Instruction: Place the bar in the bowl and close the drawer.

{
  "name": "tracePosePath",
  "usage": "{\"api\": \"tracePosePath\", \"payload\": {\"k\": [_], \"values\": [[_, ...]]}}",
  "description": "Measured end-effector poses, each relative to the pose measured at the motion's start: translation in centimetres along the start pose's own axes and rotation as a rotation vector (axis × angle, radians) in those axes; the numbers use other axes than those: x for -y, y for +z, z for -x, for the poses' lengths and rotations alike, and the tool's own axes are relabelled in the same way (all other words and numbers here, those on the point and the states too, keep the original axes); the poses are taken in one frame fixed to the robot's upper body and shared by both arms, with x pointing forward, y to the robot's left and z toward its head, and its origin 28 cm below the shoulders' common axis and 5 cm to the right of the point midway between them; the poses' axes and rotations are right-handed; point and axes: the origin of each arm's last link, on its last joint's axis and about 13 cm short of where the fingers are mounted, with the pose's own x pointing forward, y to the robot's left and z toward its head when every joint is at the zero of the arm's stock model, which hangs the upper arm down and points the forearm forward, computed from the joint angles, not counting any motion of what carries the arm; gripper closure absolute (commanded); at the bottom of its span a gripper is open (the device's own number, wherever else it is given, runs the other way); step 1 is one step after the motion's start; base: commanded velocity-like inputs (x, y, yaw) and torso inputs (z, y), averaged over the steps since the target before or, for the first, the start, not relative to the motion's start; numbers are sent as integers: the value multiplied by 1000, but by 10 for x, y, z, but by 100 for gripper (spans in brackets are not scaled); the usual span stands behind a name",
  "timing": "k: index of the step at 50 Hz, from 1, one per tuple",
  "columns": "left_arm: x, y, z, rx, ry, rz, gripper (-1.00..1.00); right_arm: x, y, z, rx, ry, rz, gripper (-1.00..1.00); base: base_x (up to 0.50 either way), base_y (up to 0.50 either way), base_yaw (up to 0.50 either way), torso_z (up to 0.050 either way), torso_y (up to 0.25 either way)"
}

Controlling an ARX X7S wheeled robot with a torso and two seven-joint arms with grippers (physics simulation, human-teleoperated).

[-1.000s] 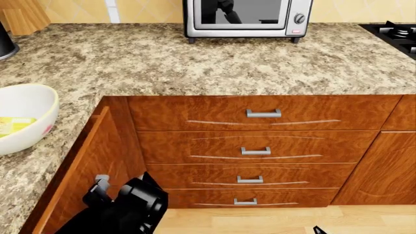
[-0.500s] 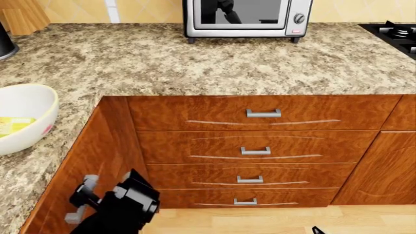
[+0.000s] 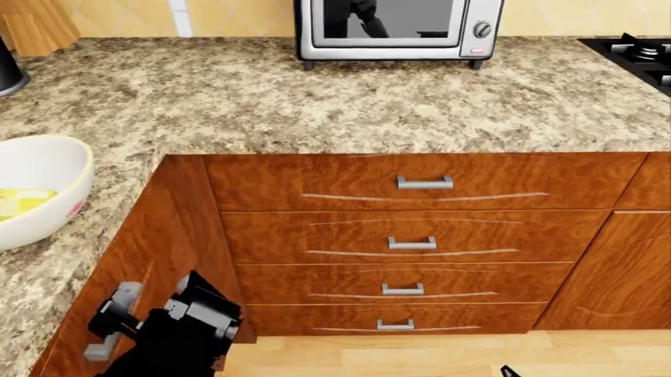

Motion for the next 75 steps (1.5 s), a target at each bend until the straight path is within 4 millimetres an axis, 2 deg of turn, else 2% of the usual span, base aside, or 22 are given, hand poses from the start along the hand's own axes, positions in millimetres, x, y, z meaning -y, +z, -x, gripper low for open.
{"api": "tracePosePath", "payload": {"k": [18,75], "values": [[-5,-5,-8,-39,45,11,-100,0,-2,-1,-6,1,1,-100,0,0,0,1,1],[-12,-8,-15,-86,130,31,-100,1,-9,0,-11,10,-1,-100,0,0,0,0,1]]}}
